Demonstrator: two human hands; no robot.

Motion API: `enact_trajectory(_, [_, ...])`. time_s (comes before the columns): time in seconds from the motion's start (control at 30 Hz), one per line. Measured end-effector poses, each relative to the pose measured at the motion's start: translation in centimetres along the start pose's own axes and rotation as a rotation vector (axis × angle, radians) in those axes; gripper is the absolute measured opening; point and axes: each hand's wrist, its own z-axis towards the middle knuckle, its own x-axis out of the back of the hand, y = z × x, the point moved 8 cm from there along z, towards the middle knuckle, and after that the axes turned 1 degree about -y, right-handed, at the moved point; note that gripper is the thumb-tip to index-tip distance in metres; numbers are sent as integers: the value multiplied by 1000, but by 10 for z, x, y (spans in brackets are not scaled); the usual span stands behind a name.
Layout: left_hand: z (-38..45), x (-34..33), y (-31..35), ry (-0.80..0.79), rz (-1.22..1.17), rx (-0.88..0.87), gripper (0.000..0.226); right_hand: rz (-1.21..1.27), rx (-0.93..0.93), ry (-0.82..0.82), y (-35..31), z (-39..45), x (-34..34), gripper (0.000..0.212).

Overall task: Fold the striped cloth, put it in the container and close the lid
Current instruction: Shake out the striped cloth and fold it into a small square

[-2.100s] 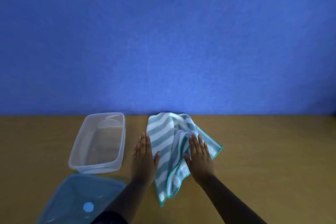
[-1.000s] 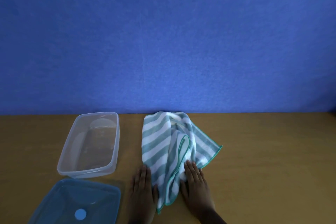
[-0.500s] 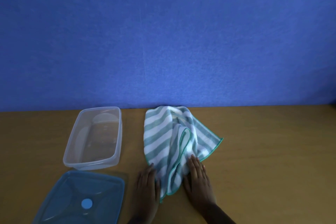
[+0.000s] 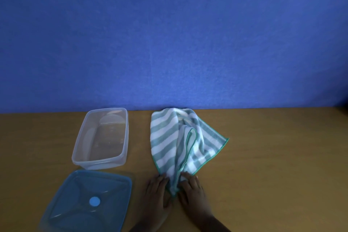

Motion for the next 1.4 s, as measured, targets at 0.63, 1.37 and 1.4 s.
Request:
enact_trajectory(0.63, [68,106,88,324,-311,-151,58,614,-155,389,-3,63,164,17])
enact_trajectory(1.37, [114,148,51,279,-387,-36,13,719,-179,706,-4,62,262,21])
enact_trajectory(1.4, [113,146,38,270,-348,10,11,720,-187,785,3,57,272,17])
